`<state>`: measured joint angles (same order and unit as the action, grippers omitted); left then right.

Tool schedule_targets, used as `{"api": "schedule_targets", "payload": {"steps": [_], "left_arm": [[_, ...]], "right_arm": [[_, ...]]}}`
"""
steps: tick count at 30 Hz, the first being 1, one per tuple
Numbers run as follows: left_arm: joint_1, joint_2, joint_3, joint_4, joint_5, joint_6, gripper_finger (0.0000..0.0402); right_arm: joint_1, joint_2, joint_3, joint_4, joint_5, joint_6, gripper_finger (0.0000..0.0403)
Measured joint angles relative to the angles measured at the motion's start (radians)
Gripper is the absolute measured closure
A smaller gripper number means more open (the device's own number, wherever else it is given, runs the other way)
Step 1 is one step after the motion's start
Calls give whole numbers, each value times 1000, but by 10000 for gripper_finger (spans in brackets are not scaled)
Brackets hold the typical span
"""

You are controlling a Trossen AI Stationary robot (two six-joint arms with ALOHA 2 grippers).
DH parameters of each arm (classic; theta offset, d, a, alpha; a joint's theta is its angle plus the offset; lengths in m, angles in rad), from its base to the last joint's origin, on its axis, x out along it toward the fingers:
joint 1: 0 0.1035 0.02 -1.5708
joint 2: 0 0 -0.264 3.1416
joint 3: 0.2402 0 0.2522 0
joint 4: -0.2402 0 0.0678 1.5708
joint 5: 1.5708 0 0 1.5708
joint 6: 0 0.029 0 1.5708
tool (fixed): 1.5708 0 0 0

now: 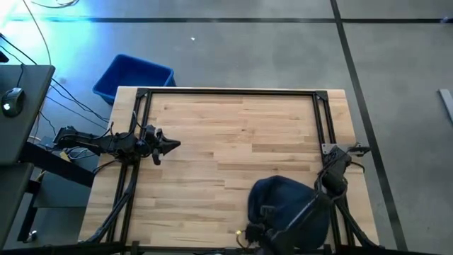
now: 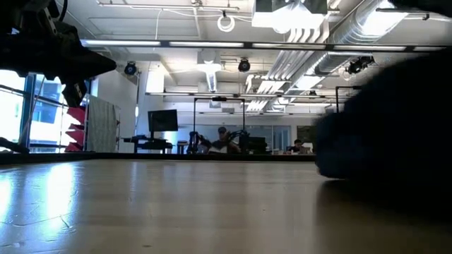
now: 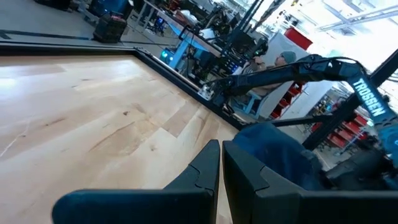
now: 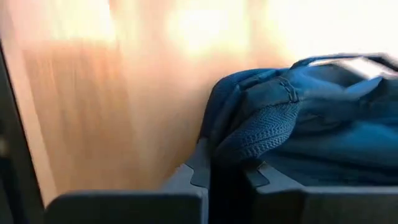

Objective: Unpack backpack
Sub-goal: Move the black backpack to the center of the table

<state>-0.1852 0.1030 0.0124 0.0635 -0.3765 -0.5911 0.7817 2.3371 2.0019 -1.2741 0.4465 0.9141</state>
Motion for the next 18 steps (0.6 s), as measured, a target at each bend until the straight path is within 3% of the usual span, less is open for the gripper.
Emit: {"api": "schedule_targets", "payload": {"steps": [4, 10, 18], "left_arm": [[0, 0, 0, 1, 0, 0, 402], [0, 0, 0, -6, 0, 1, 402], [-2, 1, 0, -6, 11, 0, 402]], "right_arm": [[-75, -62, 111, -98, 157, -61, 401], [-156, -112, 343, -110, 374, -239, 402], [-212, -227, 288, 188, 603, -407, 403]]}}
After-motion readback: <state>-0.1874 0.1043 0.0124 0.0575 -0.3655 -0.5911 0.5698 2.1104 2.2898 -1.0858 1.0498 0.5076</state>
